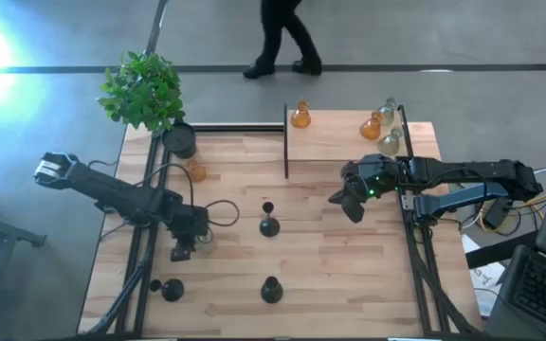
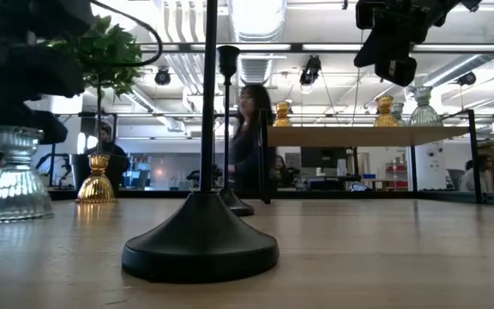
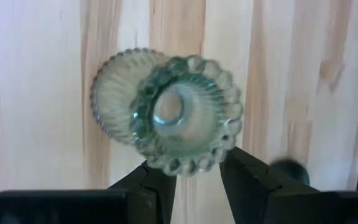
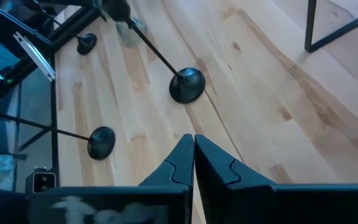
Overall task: Pick & Place candle stick holders
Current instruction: Put the green glass candle holder on the shelf
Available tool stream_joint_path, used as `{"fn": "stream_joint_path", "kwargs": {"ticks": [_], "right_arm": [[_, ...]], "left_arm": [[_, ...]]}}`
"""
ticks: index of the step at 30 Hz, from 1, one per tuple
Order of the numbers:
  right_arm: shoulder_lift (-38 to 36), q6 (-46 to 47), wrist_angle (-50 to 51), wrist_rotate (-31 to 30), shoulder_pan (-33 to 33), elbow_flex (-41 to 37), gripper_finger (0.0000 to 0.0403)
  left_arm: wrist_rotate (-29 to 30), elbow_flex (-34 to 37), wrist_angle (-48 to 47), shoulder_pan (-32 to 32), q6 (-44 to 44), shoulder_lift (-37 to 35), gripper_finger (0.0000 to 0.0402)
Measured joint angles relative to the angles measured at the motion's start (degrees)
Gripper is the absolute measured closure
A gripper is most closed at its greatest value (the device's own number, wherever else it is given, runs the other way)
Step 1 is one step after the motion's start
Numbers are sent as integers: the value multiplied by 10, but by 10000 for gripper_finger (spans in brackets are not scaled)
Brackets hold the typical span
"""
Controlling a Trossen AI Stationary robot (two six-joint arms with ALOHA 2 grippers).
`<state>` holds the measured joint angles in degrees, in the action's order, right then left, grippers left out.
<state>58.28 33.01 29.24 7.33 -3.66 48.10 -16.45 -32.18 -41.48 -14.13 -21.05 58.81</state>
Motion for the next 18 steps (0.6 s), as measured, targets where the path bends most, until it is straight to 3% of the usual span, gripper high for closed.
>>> {"fn": "stream_joint_path", "kwargs": {"ticks": [18], "right_arm": [[0,0,-17,0,0,0,394]], "left_arm": [[177,0,120,4,4,25,280]]}}
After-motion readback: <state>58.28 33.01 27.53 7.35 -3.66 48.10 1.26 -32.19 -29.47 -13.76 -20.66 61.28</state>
